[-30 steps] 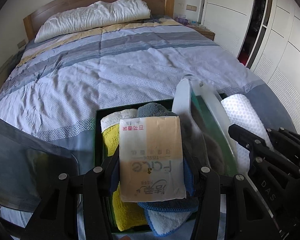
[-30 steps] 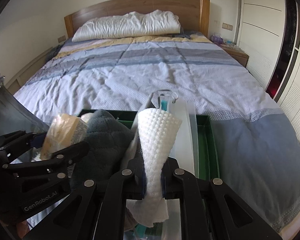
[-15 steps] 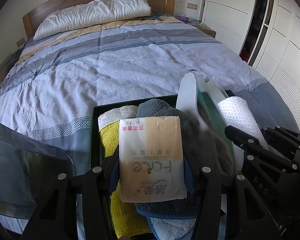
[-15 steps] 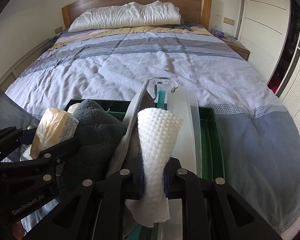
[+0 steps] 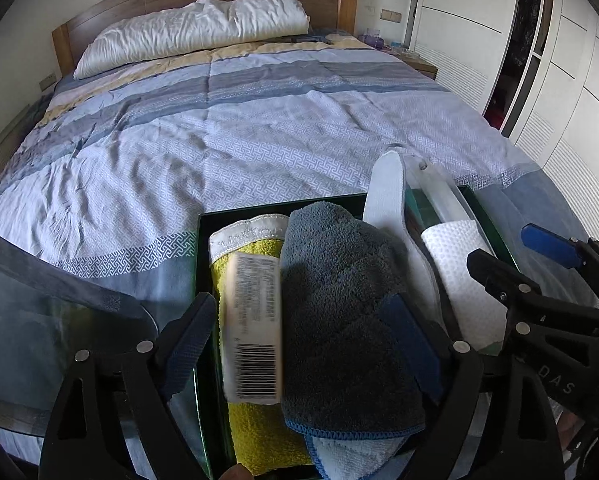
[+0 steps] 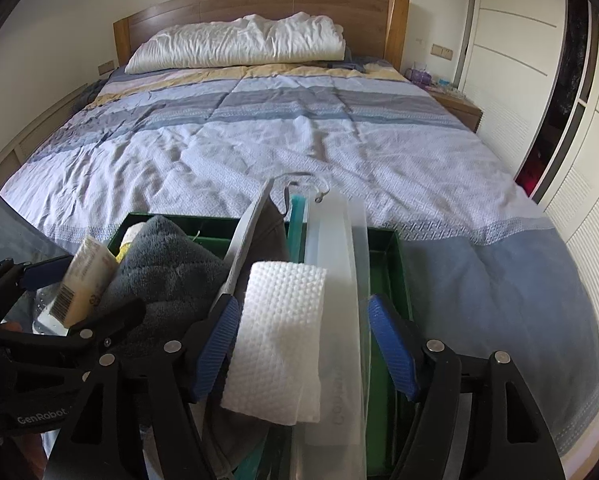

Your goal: Organize soft objects

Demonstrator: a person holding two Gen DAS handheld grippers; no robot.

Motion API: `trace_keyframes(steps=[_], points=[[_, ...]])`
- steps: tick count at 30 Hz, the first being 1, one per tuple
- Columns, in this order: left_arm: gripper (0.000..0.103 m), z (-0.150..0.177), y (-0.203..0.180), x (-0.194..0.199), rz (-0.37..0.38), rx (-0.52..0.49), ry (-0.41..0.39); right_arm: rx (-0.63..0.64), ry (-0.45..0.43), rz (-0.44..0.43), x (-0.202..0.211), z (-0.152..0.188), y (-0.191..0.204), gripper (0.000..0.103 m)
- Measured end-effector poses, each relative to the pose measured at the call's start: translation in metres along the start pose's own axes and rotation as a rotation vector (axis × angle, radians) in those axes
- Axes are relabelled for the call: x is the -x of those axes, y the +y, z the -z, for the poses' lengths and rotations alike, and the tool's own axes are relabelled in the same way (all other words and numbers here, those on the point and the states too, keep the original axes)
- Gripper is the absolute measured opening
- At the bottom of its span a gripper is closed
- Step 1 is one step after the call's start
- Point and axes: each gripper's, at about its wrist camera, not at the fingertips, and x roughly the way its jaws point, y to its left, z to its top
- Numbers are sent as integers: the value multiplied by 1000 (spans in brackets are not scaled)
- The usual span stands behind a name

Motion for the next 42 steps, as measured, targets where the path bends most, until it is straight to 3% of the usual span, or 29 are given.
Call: trace_keyframes(steps=[6,11,17,18,31,37,42], points=[[88,-2,2,8,-7,-1,-18,-3,-24,19,13,-4,0,71],[92,-4,5,14,0,12,-28,-21,-48,67,26,-5,-4,89],[98,-3,1,22,7,14,-41,-39,-66,96,39,-4,-10,102],[102,-2,1,24,10,14,-41,-44,-74,97,42,-4,-12,103],[102,19,-14,56,57,12,-44,-109,-150,119,103,25,-30,103],[102,49,-18,96,88,-16,-69,-136,-163,120,150,57,-31,103],[102,92,4,131,87,-6,-74,-123,-148,103,190,97,-9,103]])
